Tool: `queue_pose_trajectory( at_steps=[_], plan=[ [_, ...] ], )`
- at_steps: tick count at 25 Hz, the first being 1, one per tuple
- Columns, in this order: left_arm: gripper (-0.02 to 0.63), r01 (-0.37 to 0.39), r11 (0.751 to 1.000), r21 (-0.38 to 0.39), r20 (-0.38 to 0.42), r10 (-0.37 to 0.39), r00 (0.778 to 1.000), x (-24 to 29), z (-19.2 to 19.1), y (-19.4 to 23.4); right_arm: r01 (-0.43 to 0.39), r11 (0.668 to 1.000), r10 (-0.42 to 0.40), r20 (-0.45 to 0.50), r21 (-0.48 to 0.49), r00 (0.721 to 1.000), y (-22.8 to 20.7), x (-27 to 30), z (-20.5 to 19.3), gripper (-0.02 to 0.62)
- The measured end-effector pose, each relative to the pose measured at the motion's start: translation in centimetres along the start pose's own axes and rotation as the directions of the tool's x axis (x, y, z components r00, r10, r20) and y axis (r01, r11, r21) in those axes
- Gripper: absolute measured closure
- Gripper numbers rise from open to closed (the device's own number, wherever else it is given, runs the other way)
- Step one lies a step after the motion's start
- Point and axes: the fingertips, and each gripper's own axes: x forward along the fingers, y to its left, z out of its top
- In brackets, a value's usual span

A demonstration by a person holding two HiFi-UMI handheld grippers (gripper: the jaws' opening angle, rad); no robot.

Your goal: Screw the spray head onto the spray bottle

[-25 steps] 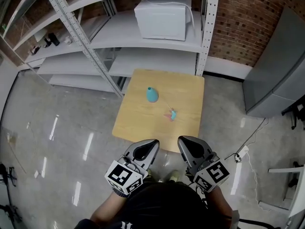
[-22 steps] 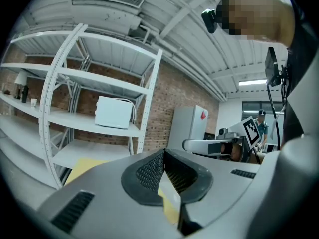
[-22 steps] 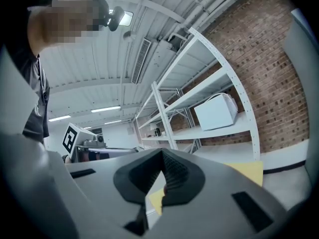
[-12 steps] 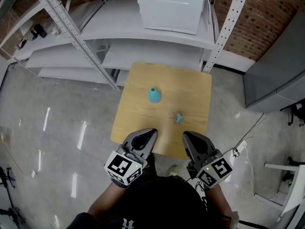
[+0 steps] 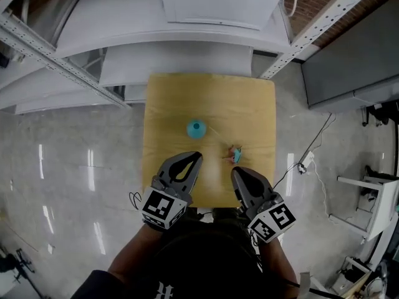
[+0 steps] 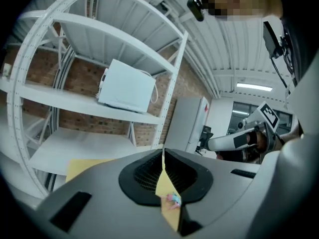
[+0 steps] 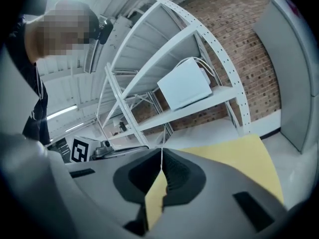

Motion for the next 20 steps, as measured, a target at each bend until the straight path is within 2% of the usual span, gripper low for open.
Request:
queue_pose_trajectory(
  at_steps=[5, 8, 10, 12, 15, 20],
  plan=[
    [0.601, -0.019, 0.999, 0.039, -0.037, 0.021, 0.999, 2.9, -3.9, 4.1, 0.055, 0.996, -0.051, -0.055, 0.07, 0.997, -3.1, 2.6, -2.5, 0.594],
    [0.599, -0.044, 0.996, 0.074, -0.032, 0.047, 0.998, 4.5, -6.0, 6.0, 0.075, 0.992, -0.066, -0.096, 0.1, 0.993, -5.3, 3.7, -4.4, 0.593],
    [0.519, -0.061, 0.994, 0.093, -0.032, 0.064, 0.997, 5.6, -7.7, 7.4, 0.105, 0.987, -0.09, -0.125, 0.12, 0.988, -7.3, 4.2, -5.8, 0.592],
    [0.444, -0.067, 0.992, 0.11, -0.064, 0.074, 0.995, 6.6, -10.2, 8.8, 0.136, 0.981, -0.114, -0.155, 0.14, 0.981, -9.2, 4.6, -7.3, 0.592],
    [0.393, -0.065, 0.987, 0.145, -0.105, 0.081, 0.991, 8.2, -14.0, 10.8, 0.177, 0.969, -0.142, -0.196, 0.173, 0.97, -11.9, 4.8, -9.8, 0.592],
    [0.322, -0.039, 0.967, 0.253, -0.181, 0.087, 0.98, 11.3, -19.3, 12.1, 0.238, 0.949, -0.185, -0.247, 0.206, 0.951, -15.4, 4.1, -13.2, 0.592]
  ],
)
